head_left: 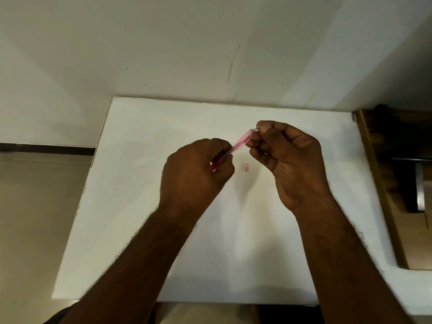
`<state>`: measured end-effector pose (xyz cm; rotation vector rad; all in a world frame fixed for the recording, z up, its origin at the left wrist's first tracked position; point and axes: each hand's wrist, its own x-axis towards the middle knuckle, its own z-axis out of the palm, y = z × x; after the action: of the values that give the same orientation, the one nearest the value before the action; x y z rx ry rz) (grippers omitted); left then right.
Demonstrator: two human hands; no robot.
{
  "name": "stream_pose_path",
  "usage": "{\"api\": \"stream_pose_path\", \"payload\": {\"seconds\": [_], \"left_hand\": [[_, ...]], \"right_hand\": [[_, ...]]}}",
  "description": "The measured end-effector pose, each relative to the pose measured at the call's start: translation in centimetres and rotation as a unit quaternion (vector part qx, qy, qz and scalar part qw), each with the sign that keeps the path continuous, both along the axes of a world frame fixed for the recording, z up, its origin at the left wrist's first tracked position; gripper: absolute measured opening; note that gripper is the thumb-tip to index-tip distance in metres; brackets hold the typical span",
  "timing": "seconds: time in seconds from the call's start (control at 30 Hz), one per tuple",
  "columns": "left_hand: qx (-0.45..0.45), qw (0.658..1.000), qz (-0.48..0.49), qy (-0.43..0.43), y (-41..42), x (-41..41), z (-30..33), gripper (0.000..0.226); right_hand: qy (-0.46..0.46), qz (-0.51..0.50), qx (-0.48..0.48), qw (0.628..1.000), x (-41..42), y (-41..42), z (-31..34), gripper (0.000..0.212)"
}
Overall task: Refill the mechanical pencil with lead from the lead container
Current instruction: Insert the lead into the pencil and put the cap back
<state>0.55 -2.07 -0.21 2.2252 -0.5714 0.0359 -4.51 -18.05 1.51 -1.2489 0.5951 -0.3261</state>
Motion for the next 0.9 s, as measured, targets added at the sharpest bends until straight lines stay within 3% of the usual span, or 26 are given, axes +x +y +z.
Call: {"api": "stream_pose_path", "payload": {"seconds": [0.23,0.47,0.63,0.73,0.8,0.9], "left_hand": [[0.010,1.000,-0.004,0.002,0.1,0.0,0.0,0.014],[0.036,0.999,-0.009,0.008,0.3,0.0,-0.2,0.013],[0.020,0.999,-0.005,0.030,0.4,0.1,-0.3,0.014],[-0.002,0.999,0.006,0.035,0.3,0.1,-0.3,0.014],[-0.008,0.999,0.015,0.041,0.3,0.1,-0.3,0.013],[-0.015,0.998,0.019,0.050,0.3,0.2,-0.5,0.014]], "right_hand": [[0.000,0.021,-0.074,0.997,0.0,-0.1,-0.3,0.013],[0.021,0.044,-0.279,0.959,-0.1,-0.7,-1.2,0.009],[0.013,0.047,-0.271,0.961,-0.2,-0.8,-1.4,0.013],[0.054,-0.013,-0.278,0.959,-0.2,-1.0,-1.8,0.015],[0.119,-0.016,-0.360,0.925,-0.2,-1.1,-2.4,0.012],[0.221,0.079,-0.495,0.836,-0.4,0.0,-3.3,0.011]]}}
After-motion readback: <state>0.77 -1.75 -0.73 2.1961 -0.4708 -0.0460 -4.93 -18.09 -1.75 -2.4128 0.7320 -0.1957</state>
